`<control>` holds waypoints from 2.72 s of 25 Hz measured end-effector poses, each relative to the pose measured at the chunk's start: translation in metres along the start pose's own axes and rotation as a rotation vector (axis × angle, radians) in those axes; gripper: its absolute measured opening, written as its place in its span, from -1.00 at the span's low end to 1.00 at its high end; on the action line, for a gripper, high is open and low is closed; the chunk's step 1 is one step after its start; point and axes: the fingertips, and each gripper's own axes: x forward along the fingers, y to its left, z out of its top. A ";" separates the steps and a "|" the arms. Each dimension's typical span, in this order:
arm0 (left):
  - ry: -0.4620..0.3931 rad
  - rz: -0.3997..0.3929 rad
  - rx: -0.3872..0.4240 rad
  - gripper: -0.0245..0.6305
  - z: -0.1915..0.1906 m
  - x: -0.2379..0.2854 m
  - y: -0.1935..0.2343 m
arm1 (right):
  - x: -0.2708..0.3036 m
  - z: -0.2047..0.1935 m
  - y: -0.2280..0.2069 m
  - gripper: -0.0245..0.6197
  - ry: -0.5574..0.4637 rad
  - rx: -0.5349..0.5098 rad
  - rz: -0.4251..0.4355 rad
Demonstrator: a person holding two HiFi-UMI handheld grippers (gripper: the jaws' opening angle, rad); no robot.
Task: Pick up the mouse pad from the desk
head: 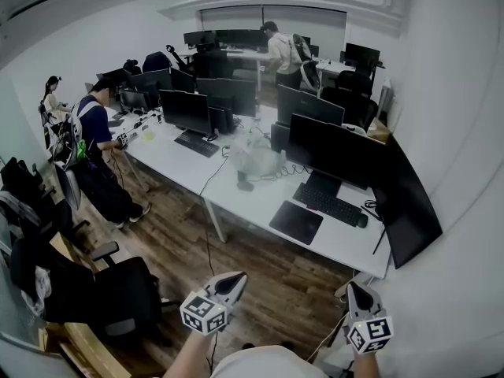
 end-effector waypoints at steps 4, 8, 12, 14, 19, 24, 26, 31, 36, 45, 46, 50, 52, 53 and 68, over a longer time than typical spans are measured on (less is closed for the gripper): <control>0.000 0.002 -0.004 -0.88 -0.002 -0.001 -0.002 | 0.000 -0.002 -0.003 -0.89 -0.001 0.021 -0.010; 0.003 0.008 -0.017 -0.88 -0.007 0.001 -0.005 | 0.000 -0.007 -0.005 -0.89 0.011 0.017 -0.007; 0.010 0.014 -0.027 -0.88 -0.012 0.004 -0.008 | 0.001 -0.012 -0.008 -0.89 0.025 0.015 -0.001; 0.016 0.018 -0.031 -0.88 -0.013 0.005 -0.009 | 0.001 -0.012 -0.011 -0.89 0.027 0.016 -0.001; 0.028 0.029 -0.033 -0.88 -0.018 0.014 -0.012 | 0.003 -0.017 -0.021 -0.79 0.027 0.029 0.004; 0.026 0.029 -0.028 -0.88 -0.017 0.021 -0.022 | 0.001 -0.022 -0.031 -0.67 0.029 0.047 0.009; 0.027 0.031 -0.026 -0.88 -0.019 0.026 -0.026 | 0.001 -0.025 -0.036 -0.60 0.029 0.053 0.014; 0.035 0.042 -0.026 -0.88 -0.027 0.034 -0.038 | -0.001 -0.037 -0.044 -0.40 0.042 0.066 0.043; 0.046 0.051 -0.025 -0.88 -0.034 0.040 -0.051 | -0.006 -0.045 -0.050 -0.34 0.049 0.077 0.067; 0.064 0.071 -0.039 -0.88 -0.043 0.042 -0.055 | -0.008 -0.062 -0.046 -0.29 0.081 0.100 0.095; 0.067 0.072 -0.045 -0.88 -0.045 0.043 -0.054 | -0.006 -0.064 -0.047 -0.28 0.085 0.103 0.095; 0.077 0.074 -0.067 -0.88 -0.050 0.051 -0.043 | 0.006 -0.072 -0.052 -0.27 0.111 0.106 0.091; 0.081 0.073 -0.075 -0.88 -0.053 0.056 -0.033 | 0.015 -0.076 -0.053 -0.27 0.122 0.108 0.085; 0.083 0.071 -0.076 -0.88 -0.054 0.059 -0.028 | 0.020 -0.077 -0.053 -0.27 0.127 0.108 0.083; 0.146 0.028 -0.043 -0.88 -0.049 0.140 0.085 | 0.151 -0.074 -0.065 -0.27 0.211 0.089 0.058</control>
